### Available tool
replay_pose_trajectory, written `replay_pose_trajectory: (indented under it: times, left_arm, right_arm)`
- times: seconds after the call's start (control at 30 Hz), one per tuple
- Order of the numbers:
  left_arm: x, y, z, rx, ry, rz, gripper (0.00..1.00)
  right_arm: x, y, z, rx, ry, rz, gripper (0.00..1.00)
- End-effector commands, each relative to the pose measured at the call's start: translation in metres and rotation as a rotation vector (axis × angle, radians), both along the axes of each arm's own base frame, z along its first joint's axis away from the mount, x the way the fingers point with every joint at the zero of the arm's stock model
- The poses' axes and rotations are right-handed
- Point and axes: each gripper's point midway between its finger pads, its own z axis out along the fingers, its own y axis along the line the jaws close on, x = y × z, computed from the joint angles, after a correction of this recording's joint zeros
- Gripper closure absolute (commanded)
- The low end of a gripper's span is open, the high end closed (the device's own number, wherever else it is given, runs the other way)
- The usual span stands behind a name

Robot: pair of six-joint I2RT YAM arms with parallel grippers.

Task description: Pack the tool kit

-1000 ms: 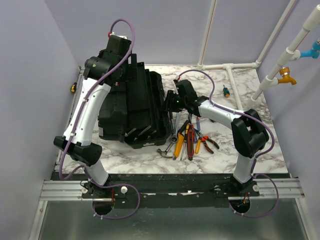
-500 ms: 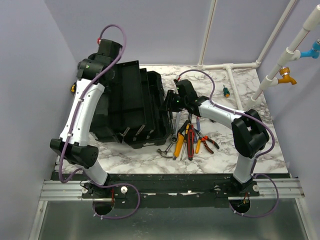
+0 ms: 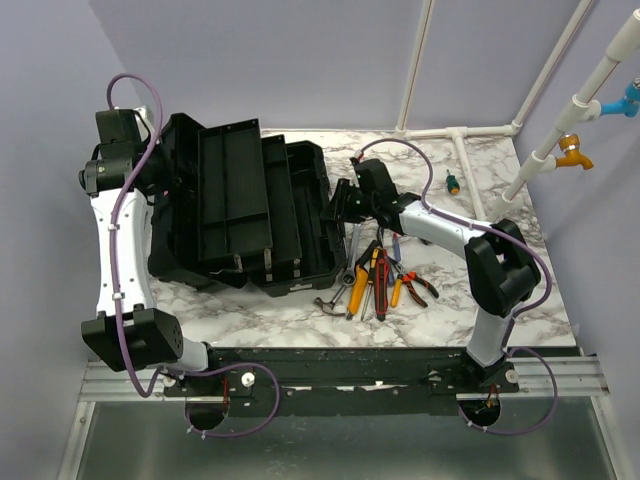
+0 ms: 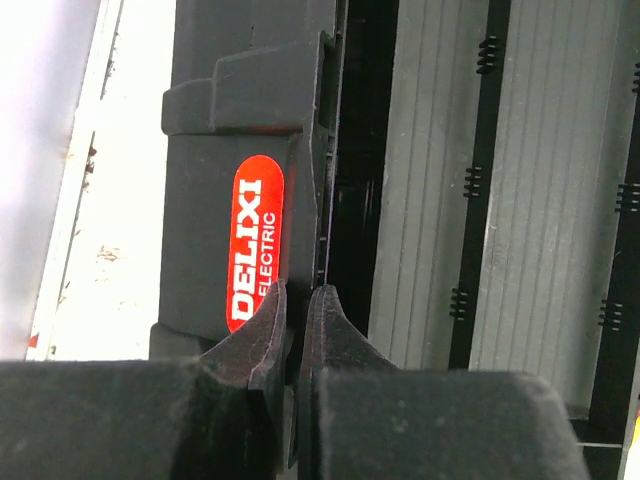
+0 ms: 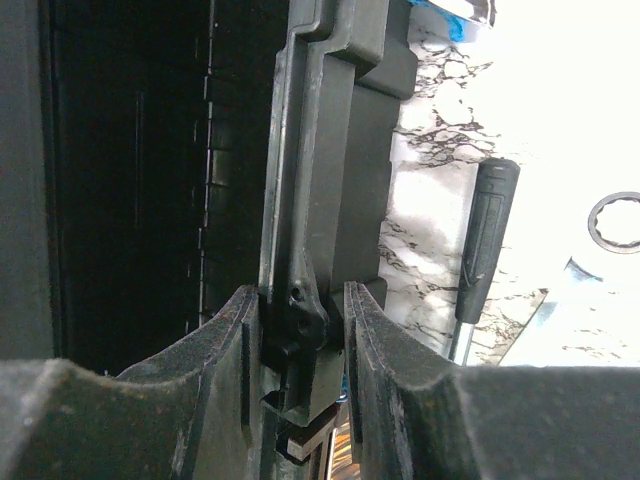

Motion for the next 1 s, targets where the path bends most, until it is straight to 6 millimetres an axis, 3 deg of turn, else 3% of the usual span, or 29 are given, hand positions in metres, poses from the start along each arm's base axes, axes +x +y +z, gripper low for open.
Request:
replay_pose_trajectory:
  times: [0.0,0.23,0.37,0.6,0.83,0.97]
  left_arm:
    - [-0.008,-0.006,-0.071,-0.121,0.214,-0.041,1.0]
    - [0.015,0.008,-0.117,-0.164,0.295,-0.024,1.0]
    - [0.026,0.019,-0.143,-0.193,0.33,0.013,1.0]
    - [0.023,0.028,-0.188,-0.27,0.422,0.041,1.0]
    - [0.02,0.028,-0.232,-0.321,0.533,0.059,1.0]
    - [0.017,0.034,-0.234,-0.306,0.53,0.086,1.0]
  right_arm:
    - [0.006,-0.029,-0.007,-0.042,0.034,-0.123,0.99]
    - [-0.007,-0.028,-0.016,0.028,0.063,-0.137,0.99]
    - [-0.011,-0.027,-0.033,0.03,0.101,-0.139,0.99]
    - [-0.012,-0.022,-0.061,0.027,0.156,-0.131,0.99]
    - [-0.01,-0.02,-0.056,0.033,0.142,-0.129,0.99]
    - [-0.008,-0.016,-0.05,0.048,0.134,-0.112,0.99]
